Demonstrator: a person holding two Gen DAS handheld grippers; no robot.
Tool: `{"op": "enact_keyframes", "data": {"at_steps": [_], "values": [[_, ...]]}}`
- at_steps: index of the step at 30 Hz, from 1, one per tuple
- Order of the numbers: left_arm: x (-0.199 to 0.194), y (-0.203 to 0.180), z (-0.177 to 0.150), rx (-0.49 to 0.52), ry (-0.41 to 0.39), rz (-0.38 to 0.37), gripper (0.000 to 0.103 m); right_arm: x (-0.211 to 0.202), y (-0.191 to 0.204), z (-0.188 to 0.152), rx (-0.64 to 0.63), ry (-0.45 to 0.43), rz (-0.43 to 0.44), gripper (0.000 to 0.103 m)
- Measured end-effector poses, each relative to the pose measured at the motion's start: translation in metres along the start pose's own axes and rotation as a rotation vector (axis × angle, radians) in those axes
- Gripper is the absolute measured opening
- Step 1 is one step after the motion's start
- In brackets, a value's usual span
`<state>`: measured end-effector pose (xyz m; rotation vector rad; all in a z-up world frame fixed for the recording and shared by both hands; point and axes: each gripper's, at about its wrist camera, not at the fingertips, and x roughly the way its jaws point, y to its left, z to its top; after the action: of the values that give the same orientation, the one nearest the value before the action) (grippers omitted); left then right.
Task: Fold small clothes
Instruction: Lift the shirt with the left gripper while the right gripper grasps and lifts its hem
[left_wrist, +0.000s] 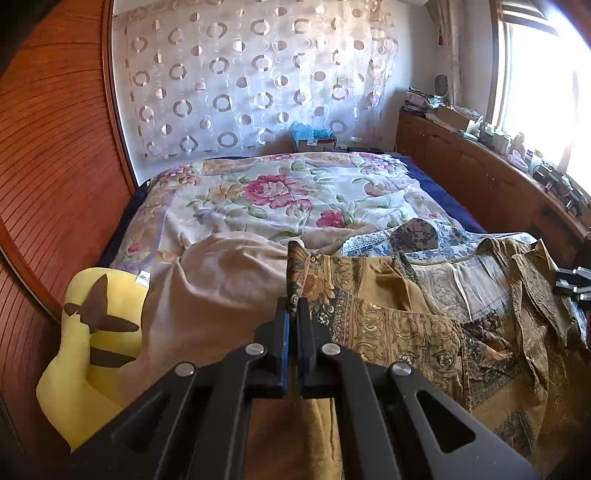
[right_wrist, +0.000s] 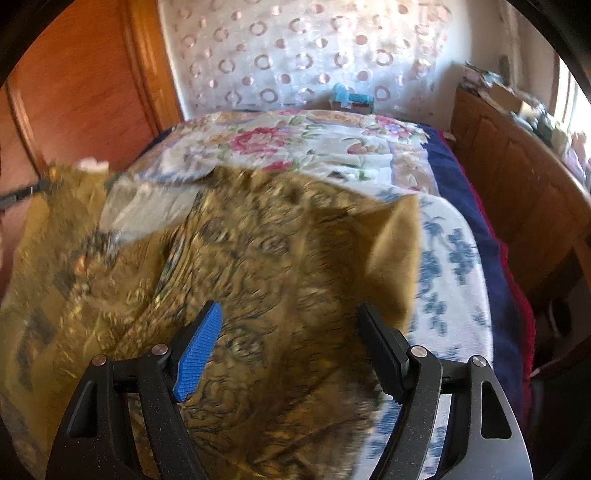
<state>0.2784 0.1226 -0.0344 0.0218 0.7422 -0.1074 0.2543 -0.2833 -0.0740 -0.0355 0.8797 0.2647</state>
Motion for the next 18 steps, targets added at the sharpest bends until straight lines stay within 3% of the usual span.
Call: {"op": "enact_keyframes", "data": {"at_steps": [7, 10, 16, 18], "values": [[-0.002, -0.004, -0.001, 0.001, -0.005, -0.008, 0.000, -0.006, -0.039, 0.023, 0.033, -0.024, -0.100, 0.075], [-0.002, -0.006, -0.001, 0.002, -0.006, -0.013, 0.000, 0.007, -0.057, 0.027, 0.072, 0.005, -0.107, 0.069], [-0.010, -0.012, -0.001, 0.015, -0.031, -0.027, 0.000, 0.024, -0.070, 0.034, 0.110, 0.025, -0.031, 0.046], [-0.014, -0.014, -0.001, 0.020, -0.040, -0.029, 0.000, 0.026, -0.069, 0.038, 0.111, 0.027, -0.010, 0.033]]}}
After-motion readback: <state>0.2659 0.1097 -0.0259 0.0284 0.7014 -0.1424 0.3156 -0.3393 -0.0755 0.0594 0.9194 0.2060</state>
